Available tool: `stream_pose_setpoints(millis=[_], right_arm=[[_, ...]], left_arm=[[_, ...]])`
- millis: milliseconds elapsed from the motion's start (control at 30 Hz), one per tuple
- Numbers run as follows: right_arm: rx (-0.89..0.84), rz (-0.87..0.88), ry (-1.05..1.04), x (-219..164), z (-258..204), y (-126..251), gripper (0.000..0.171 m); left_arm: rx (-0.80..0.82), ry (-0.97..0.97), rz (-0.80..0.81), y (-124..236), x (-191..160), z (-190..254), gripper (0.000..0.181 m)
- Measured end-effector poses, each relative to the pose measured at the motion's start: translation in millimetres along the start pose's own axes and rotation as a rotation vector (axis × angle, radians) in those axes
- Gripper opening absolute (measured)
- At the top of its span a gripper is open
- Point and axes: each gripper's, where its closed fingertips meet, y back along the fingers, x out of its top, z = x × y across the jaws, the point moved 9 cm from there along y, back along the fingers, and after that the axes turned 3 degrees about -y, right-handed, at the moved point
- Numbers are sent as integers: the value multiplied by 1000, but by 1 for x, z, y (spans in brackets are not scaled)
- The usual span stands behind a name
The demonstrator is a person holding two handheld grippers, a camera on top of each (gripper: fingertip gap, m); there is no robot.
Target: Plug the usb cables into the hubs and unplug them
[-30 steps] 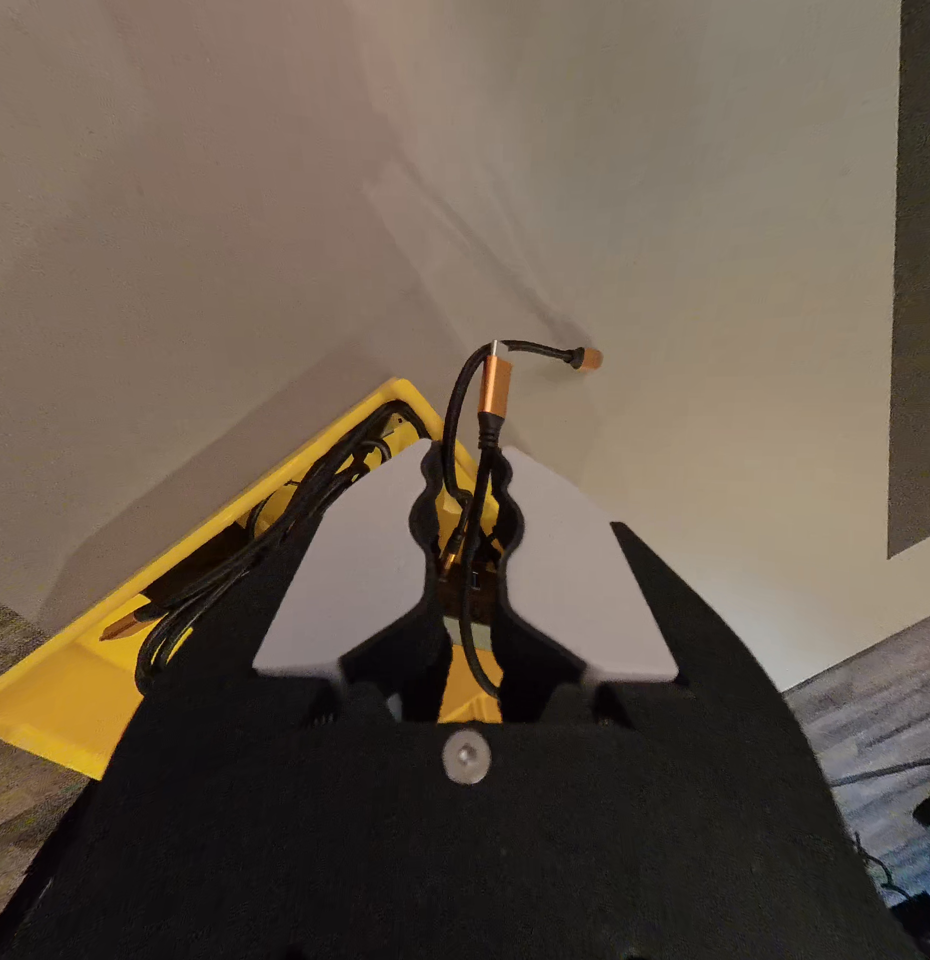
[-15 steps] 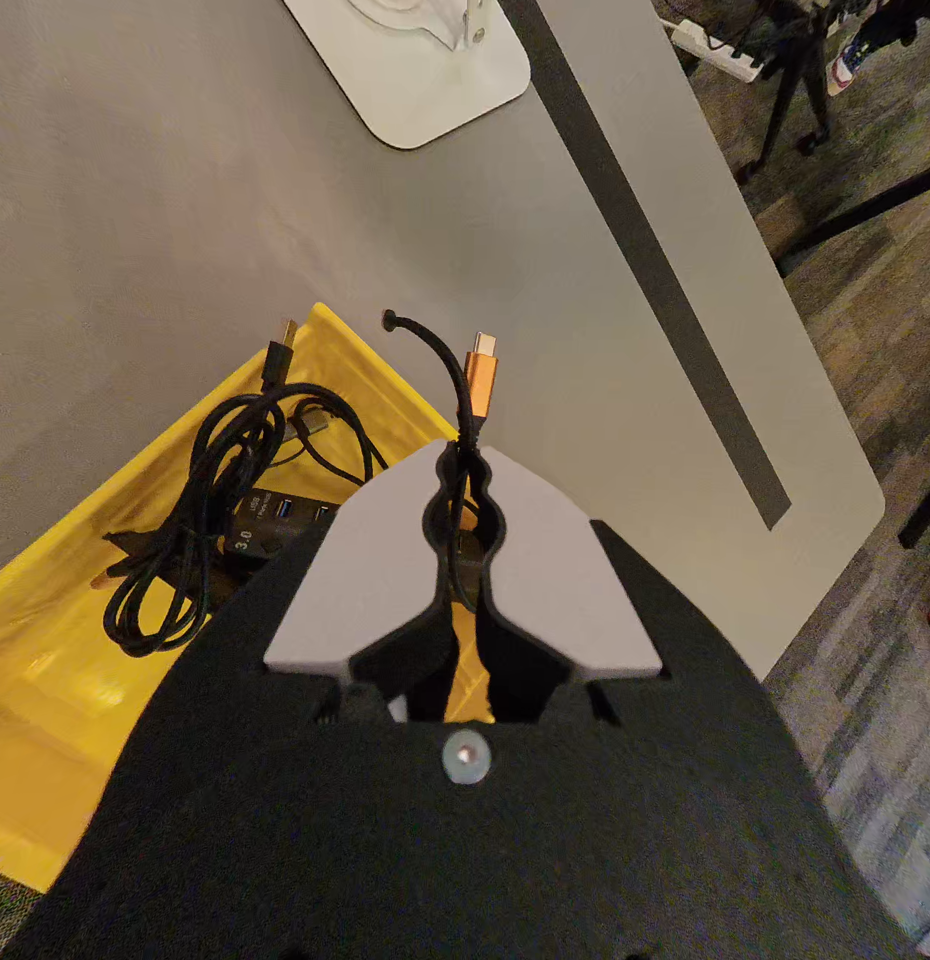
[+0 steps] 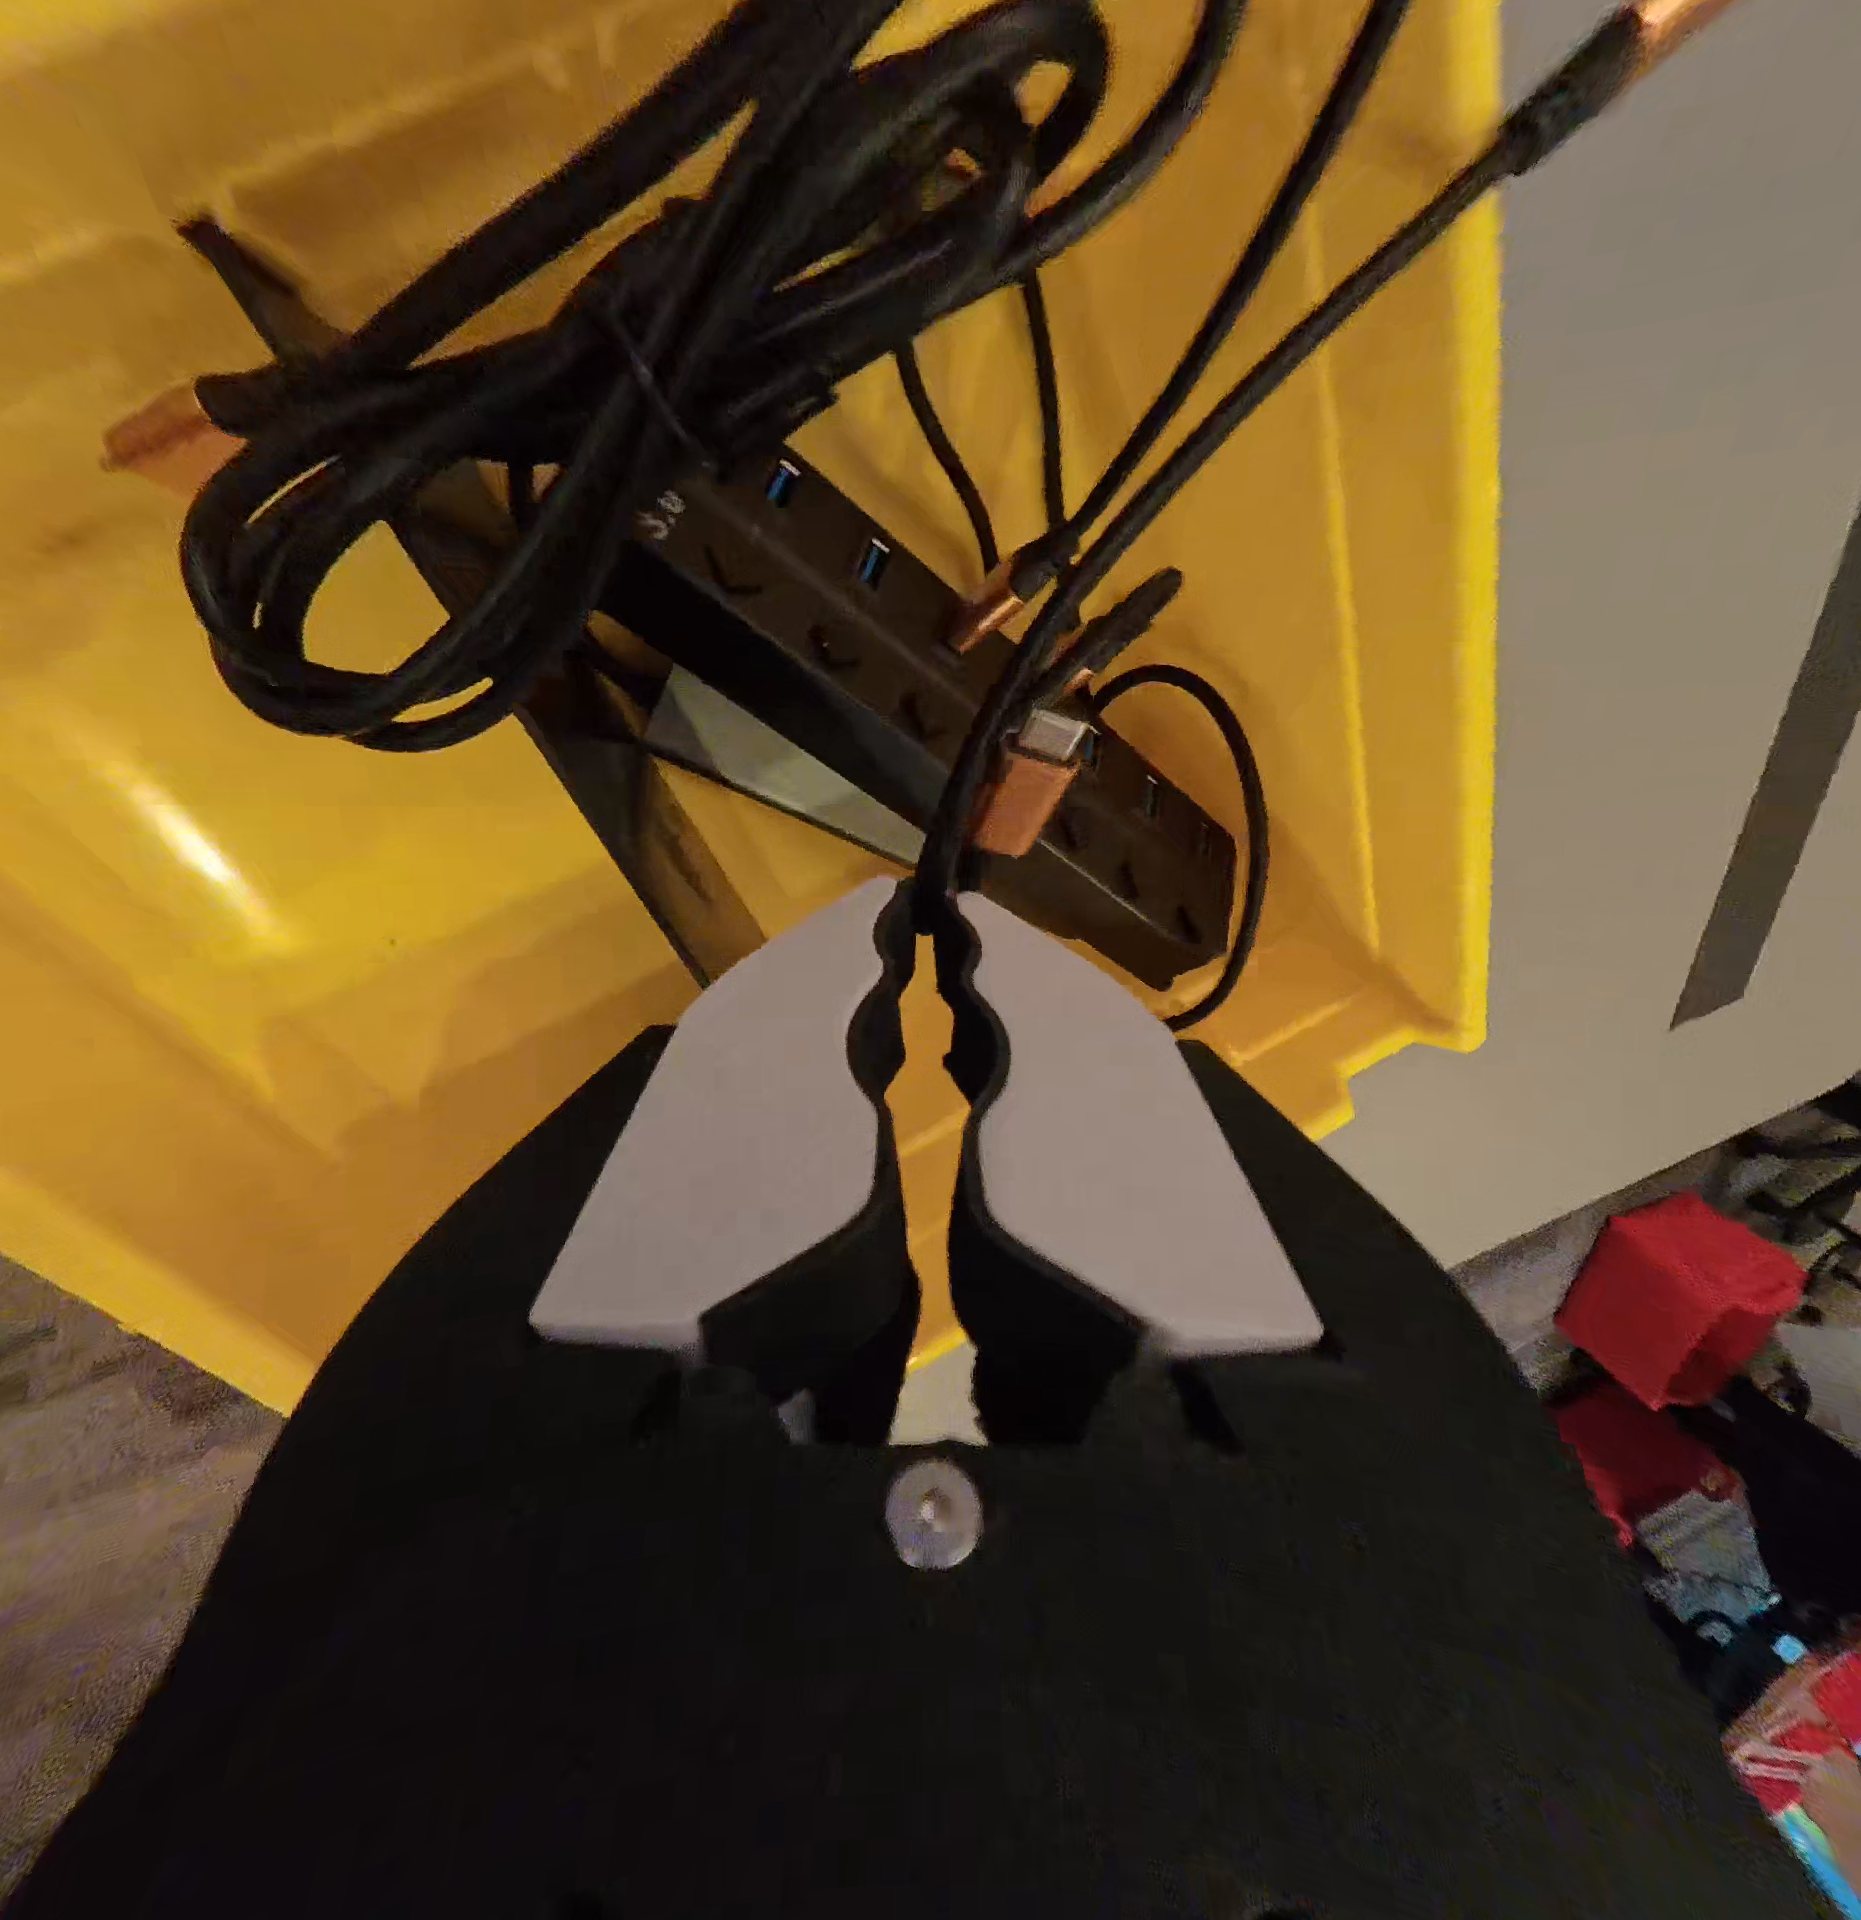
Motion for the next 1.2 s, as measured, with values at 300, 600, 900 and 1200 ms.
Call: stream_pose_setpoints(millis=[300, 600, 900, 1200], right_arm=[[230, -265, 117, 11, 5, -41, 5], [395, -455, -10, -6, 8, -86, 6], [360, -394, -143, -14, 28, -55, 51], [339, -219, -290, -18, 37, -26, 85]], left_arm=[[-2, -3, -6, -1, -1, 1, 30], [6, 7, -2, 2, -4, -2, 29], [-1, 0, -11, 0, -3, 0, 29], [0, -8, -16, 1, -3, 0, 29]])
